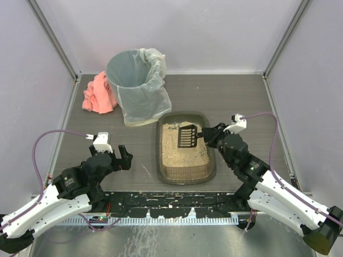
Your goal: Clean the litter box
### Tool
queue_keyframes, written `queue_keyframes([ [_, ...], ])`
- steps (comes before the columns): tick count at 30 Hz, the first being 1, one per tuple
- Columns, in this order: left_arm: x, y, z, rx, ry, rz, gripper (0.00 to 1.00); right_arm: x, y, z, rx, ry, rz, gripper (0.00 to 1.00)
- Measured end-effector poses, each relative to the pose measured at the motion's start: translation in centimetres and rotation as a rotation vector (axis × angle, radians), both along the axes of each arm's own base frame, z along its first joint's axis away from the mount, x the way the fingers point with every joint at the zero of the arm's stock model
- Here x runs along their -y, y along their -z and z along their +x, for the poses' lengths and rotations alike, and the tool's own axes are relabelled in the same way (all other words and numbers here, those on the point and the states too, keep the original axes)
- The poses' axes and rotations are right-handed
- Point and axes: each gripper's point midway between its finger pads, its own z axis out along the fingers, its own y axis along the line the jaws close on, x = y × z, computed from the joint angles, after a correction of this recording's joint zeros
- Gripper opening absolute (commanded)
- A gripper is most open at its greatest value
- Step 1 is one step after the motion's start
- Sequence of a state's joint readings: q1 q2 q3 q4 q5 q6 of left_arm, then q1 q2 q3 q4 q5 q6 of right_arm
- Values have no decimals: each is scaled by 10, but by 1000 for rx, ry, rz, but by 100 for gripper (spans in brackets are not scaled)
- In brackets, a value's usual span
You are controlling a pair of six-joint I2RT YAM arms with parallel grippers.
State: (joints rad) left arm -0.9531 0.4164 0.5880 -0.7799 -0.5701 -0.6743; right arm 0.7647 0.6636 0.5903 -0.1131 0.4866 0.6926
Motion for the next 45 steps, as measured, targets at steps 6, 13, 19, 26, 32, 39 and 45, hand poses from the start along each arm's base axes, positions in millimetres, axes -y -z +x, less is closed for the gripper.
queue_keyframes([
  [6,-4,-9,4,25,-29,0,98,-22,48,-6,-141,-78,11,35],
  [13,-7,-13,6,34,-45,6,98,-22,59,-6,-174,-75,-26,65],
  [19,-12,-16,6,40,-57,19,98,23,37,-8,-123,62,-161,70],
  [26,-17,-17,8,51,-82,36,98,84,-3,-25,-34,222,-254,80],
  [32,-21,-17,11,56,-102,70,98,110,-26,-46,71,238,-198,93],
  [39,-27,-15,17,60,-134,149,98,135,-23,-64,147,294,-111,100],
  [45,-29,-15,22,72,-156,179,98,146,-23,-67,144,348,-85,100],
])
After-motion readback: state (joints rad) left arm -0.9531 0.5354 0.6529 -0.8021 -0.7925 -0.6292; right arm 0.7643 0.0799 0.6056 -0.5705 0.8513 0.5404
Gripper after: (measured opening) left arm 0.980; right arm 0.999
